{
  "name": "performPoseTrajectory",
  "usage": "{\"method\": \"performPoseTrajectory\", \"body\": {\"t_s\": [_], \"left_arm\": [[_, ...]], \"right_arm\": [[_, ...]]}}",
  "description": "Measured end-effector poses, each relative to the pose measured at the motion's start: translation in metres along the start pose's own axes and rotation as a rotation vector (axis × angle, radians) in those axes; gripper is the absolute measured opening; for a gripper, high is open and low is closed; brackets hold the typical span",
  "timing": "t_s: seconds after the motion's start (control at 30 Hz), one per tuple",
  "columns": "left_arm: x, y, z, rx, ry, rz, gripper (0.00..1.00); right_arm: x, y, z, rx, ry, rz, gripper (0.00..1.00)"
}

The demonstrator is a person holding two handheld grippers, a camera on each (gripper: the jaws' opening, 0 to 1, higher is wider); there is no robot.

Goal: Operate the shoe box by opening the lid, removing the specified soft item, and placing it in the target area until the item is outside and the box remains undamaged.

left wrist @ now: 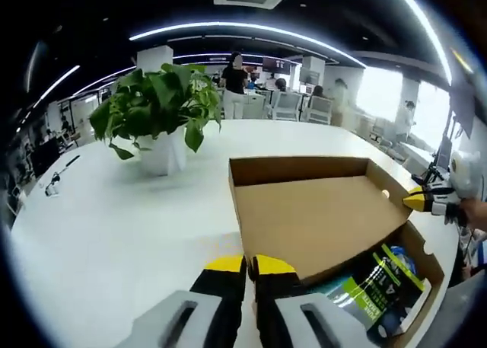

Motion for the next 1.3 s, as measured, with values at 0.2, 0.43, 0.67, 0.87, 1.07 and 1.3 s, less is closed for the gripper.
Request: {"method": "performPoseTrajectory", "body": {"t_s": [0.2,0.43,0.67,0.87,1.07,1.3], "left_arm": [[0.003,0.002,0.001,-0.007,-0.001,0.017,0.02],[0.003,0.006,-0.001,0.000,-0.007,0.047,0.03],[0.003,0.009,-0.002,0.025,-0.014,0.055,0.03],[0.000,0.012,-0.004,0.031,-0.014,0.056,0.10],[-0.015,0.010,-0.008,0.030,-0.012,0.034,0.18],[-0.033,0.014,-0.022,0.038,0.013,0.025,0.21]], "right_arm": [[0.005,0.002,-0.001,0.011,-0.003,0.016,0.05],[0.009,0.003,-0.001,0.042,-0.010,0.026,0.04],[0.008,0.004,-0.002,0.060,-0.015,0.035,0.06],[0.001,0.010,0.004,0.038,-0.020,0.064,0.10],[-0.021,0.016,0.014,0.036,-0.040,0.066,0.12],[-0.041,0.023,0.029,-0.005,-0.067,0.069,0.13]]}}
Point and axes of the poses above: the point that each gripper's makers call its tool centre point, and the gripper's own axes: x roughly forward along the fingers, z roughly to its left, y roughly out of its underside, the point moved 2 cm from there along -x, roughly backward along the fingers, and after that the axes turned 8 degrees about x, right-handed, at the moved point
